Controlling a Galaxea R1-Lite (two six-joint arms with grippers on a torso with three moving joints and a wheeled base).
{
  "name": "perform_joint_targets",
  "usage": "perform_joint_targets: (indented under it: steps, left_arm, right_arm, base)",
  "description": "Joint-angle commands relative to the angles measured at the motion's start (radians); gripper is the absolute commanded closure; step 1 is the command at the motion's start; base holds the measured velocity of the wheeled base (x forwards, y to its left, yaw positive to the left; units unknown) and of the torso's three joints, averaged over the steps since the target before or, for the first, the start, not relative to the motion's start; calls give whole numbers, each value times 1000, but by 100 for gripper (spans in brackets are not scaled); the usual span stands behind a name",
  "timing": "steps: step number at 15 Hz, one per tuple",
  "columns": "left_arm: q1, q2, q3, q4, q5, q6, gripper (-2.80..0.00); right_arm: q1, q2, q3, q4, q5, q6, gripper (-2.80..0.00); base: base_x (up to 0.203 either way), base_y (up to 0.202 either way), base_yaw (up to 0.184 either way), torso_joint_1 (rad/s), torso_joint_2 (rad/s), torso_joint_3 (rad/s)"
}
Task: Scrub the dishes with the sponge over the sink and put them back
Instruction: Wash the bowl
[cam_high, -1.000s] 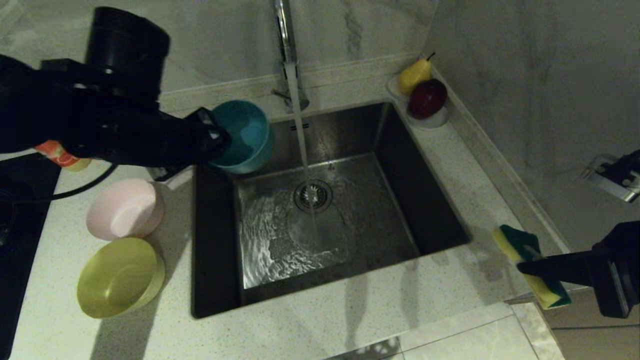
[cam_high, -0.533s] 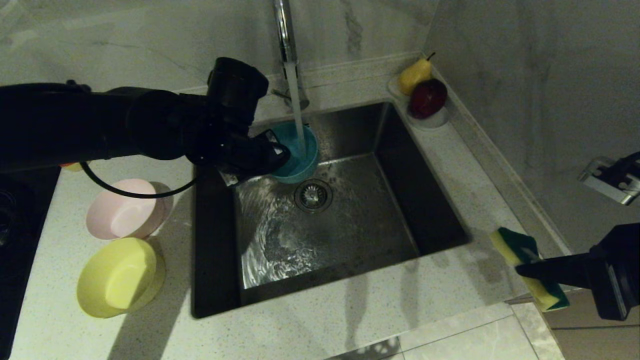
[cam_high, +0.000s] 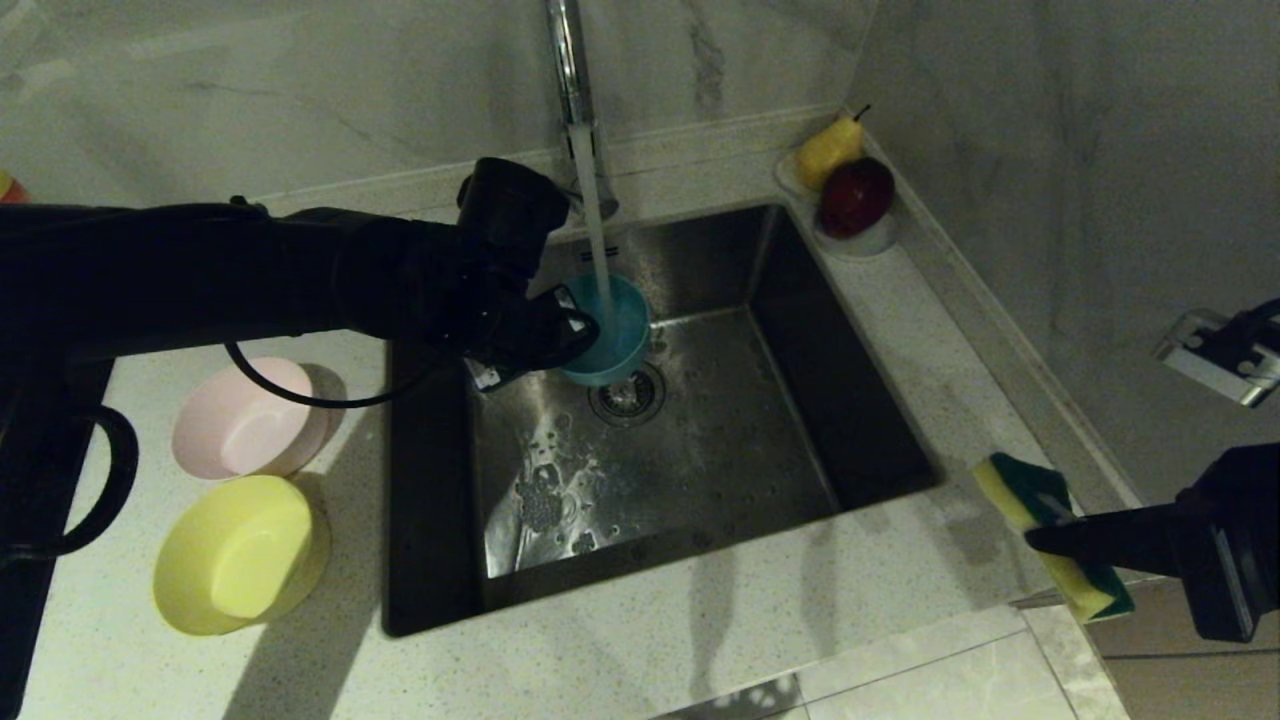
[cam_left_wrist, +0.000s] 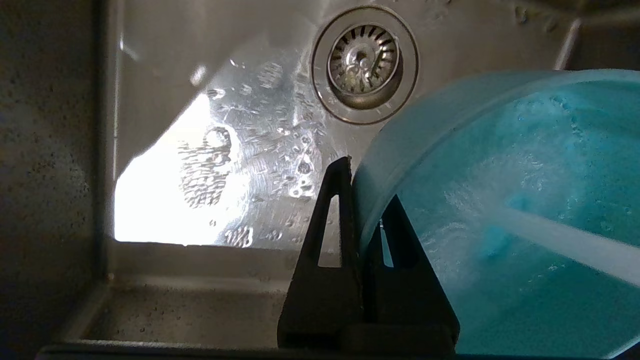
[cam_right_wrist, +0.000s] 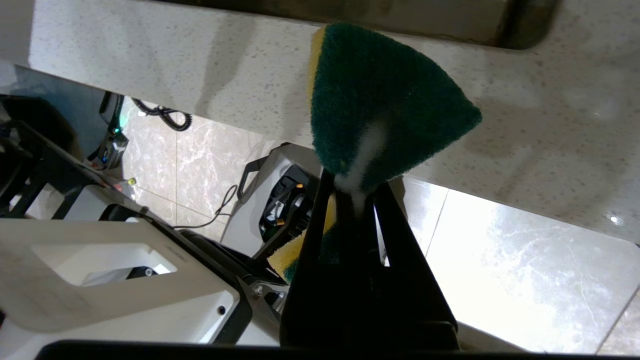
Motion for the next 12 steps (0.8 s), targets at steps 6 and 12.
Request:
perform_joint_targets:
  steps: [6, 12]
  left_arm:
    - [0, -54, 32, 13, 4, 0, 0]
    - [1, -175, 121, -14, 77, 34, 0]
  right_arm:
    - [12, -7, -2, 2, 0, 17, 0]
    - [12, -7, 1, 2, 0, 20, 0]
  base:
    - [0, 0, 0, 0, 0, 0]
    - [0, 0, 0, 0, 0, 0]
